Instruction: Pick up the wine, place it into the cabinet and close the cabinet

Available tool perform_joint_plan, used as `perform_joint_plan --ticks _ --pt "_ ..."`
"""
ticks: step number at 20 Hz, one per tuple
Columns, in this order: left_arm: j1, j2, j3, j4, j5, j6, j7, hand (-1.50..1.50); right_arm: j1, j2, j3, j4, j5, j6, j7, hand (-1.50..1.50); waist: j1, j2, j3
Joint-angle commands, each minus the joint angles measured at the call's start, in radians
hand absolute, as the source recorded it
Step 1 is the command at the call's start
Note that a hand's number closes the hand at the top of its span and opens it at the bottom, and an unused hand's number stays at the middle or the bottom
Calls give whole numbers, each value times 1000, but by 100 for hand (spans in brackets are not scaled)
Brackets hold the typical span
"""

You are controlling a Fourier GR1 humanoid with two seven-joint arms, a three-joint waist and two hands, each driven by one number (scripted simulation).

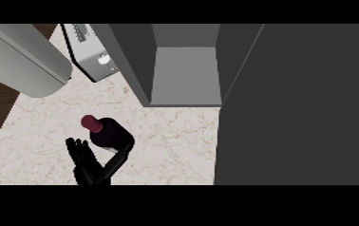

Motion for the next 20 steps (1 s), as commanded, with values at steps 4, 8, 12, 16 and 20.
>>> perform_joint_plan --ticks 4,8,12,16,20 --pt "-89 0 36 197 112 -201 -139 -150 -37 -1 -30 48 6 -3 -15 -150 0 1 0" --pt "-89 0 0 183 122 -194 -162 -150 -50 -22 -51 23 -22 3 20 -150 1 0 0" --pt "-108 4 51 240 99 -240 -149 -150 -16 15 -17 70 14 19 -57 -150 1 0 0" --pt "-110 0 -51 276 182 -245 -201 150 20 21 15 -13 17 -2 16 -150 -2 0 0" --pt "-135 0 -11 271 134 -266 -156 150 67 26 13 11 25 38 -67 -150 -3 0 0"
